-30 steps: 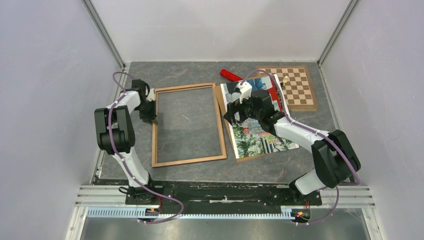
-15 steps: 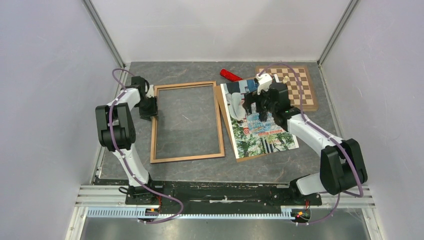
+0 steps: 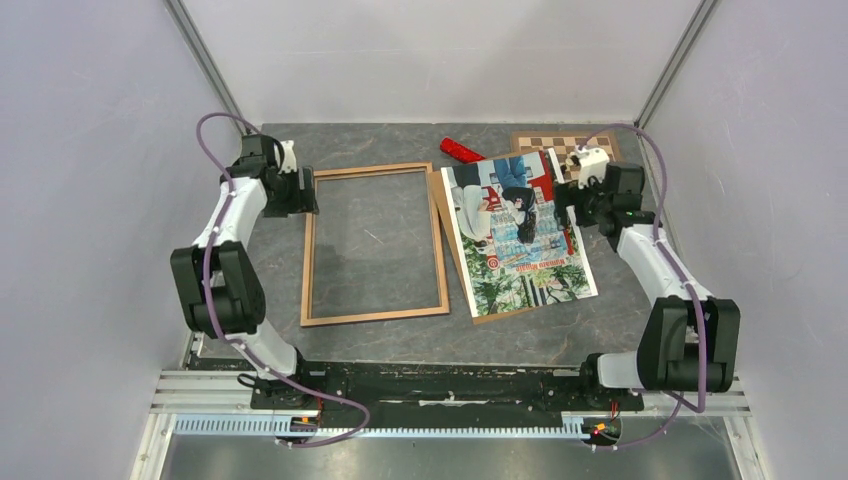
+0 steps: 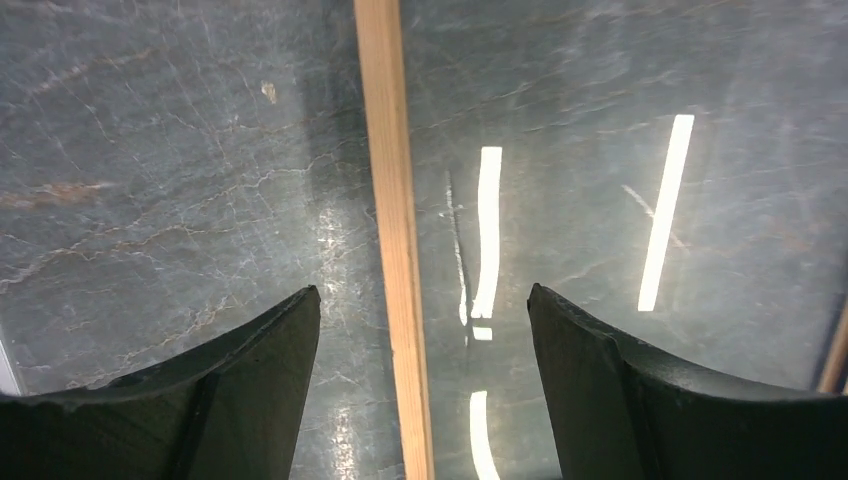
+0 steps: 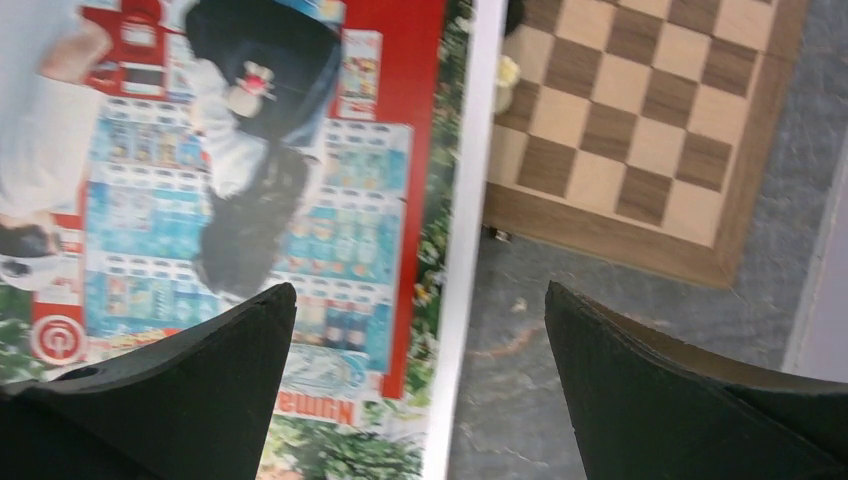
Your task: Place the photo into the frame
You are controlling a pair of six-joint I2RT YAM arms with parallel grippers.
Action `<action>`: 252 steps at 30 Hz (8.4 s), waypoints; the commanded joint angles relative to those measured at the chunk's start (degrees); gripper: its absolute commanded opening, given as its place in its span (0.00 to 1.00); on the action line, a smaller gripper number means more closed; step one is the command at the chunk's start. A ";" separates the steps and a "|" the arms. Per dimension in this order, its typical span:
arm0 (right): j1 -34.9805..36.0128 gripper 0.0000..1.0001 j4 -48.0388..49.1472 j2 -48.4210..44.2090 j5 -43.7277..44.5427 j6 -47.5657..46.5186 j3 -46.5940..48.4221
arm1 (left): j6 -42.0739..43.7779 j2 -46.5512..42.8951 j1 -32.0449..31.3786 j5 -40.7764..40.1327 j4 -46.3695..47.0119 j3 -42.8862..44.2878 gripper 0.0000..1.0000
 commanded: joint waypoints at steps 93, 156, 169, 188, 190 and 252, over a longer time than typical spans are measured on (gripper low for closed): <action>-14.65 0.19 -15.75 32.96 -33.68 -15.22 24.32 | 2.53 -14.13 -0.37 10.38 0.78 -4.24 0.84; 11.42 0.00 -15.54 11.13 -23.40 6.04 37.56 | -35.57 1.70 -27.20 24.69 4.85 32.45 0.84; 18.31 0.00 -13.89 8.31 -15.34 5.82 36.27 | -62.47 10.20 -34.46 24.11 13.23 35.00 0.84; 23.57 0.00 -12.36 5.72 -8.98 4.96 30.28 | -70.23 15.27 -35.94 22.08 15.93 35.73 0.77; 24.10 0.00 -12.31 5.60 -8.56 4.90 30.25 | -70.09 15.53 -36.10 21.80 15.91 35.64 0.77; 28.34 0.79 -12.17 -1.29 -3.08 5.00 29.93 | -65.54 7.50 -34.75 27.29 22.32 21.45 0.02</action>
